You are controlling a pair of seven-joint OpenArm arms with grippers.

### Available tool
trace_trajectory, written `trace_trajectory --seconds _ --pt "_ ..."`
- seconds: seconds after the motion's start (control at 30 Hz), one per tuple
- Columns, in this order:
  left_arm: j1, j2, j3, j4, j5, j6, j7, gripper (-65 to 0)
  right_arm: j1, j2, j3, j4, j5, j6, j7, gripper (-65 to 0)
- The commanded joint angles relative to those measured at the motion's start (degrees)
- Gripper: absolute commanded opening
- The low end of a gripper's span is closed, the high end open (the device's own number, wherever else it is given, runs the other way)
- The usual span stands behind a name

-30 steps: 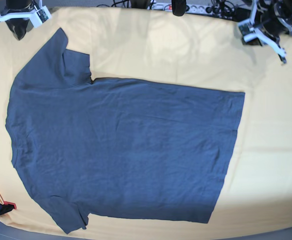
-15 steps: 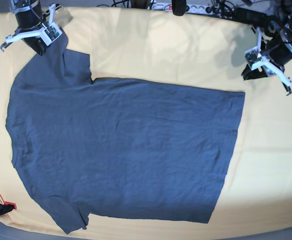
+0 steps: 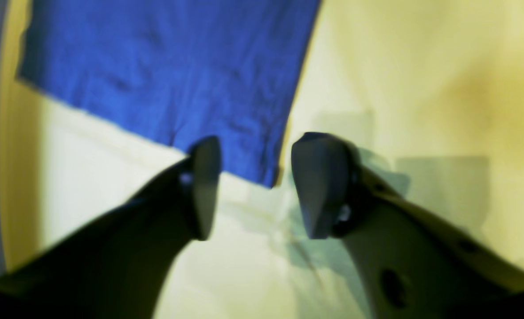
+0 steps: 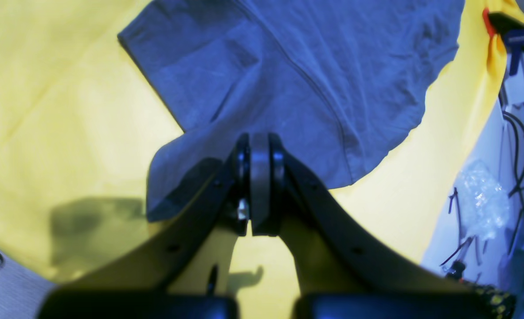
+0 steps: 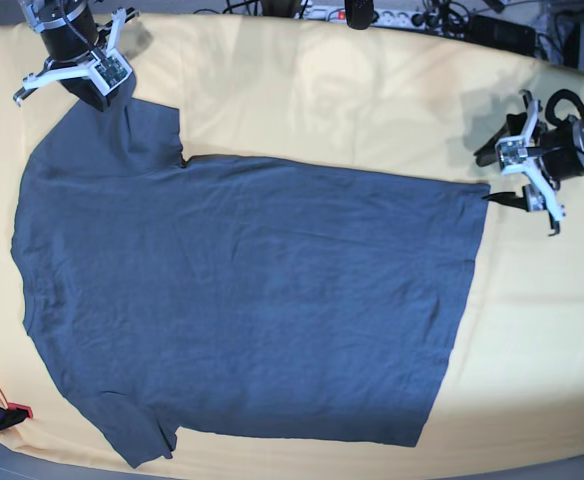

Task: Fold the T-shirt properly
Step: 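Move right gripper to the shoulder and left gripper to the hem corner, then lower both grippers and pinch the shirt's side edge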

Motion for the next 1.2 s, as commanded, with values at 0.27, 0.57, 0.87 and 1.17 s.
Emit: trace_trajectory --seconds 0.27,0.57,0.87,1.17 --pt "-16.26 -4.98 18.88 -6.40 9.62 0.17 -1.66 -31.9 -0.52 -1.81 0.26 0.83 -0.46 0.00 0.66 -65.0" --pt "-31.32 -1.88 36.92 -15.17 15.87 2.86 -4.55 -31.9 -0.52 -1.81 0.26 0.83 -0.46 -0.20 0.66 -65.0" --pt "-40.35 3.10 43.10 -17.88 15.76 4.20 -4.52 -32.8 -0.55 -1.97 0.26 0.83 -0.46 -0.20 0.63 -65.0" --pt "-42.99 3.08 43.10 -17.70 12.17 0.33 -4.09 -59.1 -0.52 -2.62 0.26 0.83 -0.46 -0.17 0.66 -65.0"
